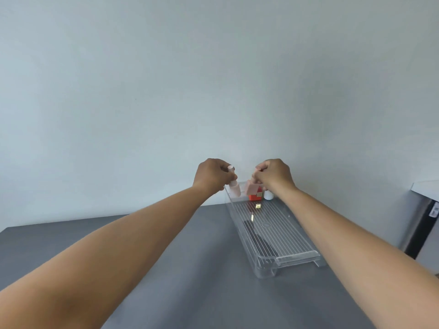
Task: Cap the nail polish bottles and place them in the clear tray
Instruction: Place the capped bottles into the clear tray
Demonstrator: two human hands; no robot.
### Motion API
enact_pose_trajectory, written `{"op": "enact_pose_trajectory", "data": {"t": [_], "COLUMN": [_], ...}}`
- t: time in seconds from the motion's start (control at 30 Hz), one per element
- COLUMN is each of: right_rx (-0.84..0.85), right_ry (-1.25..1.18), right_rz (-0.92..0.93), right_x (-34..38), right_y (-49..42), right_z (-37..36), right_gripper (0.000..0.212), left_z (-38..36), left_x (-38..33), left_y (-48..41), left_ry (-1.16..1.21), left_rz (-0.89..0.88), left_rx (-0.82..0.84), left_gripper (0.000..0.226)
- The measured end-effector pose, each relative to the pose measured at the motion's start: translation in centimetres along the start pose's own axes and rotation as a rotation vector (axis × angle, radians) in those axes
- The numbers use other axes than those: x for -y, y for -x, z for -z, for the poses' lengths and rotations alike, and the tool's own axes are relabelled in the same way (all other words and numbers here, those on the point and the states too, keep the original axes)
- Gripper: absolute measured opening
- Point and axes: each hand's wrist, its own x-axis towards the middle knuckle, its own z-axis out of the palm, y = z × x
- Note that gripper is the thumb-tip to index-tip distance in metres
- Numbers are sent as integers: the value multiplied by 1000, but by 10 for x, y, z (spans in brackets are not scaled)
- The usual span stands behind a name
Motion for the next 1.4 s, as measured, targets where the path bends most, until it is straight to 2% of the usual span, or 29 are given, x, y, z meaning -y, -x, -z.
{"op": "enact_pose_trajectory", "data": {"t": [0.13, 0.4, 0.87, 1.03, 1.2, 1.4], "right_rx": [4, 29, 24, 3, -13, 7], "right_ry": [87, 234, 320, 356, 371, 362], "right_rz": [17, 71, 128, 157, 156, 150], "right_x": [-8, -25, -34, -34, -32, -31], "right_y": [-15, -28, -39, -39, -38, -34], "right_z": [-16, -37, -49, -49, -51, -48], "right_gripper": [11, 13, 26, 20, 16, 28], "left_z": [-16, -28, -34, -33, -33, -30], "left_x": [11, 31, 41, 40, 39, 38], "left_y": [-18, -36, -42, -42, -40, -37], "left_ry": [-137, -233, -201, -196, -208, -197], "left_rz": [-33, -27, 1, -14, -12, 8], "left_rx": [5, -7, -45, -61, -62, -63], "left_gripper": [4, 21, 36, 24, 23, 32]}}
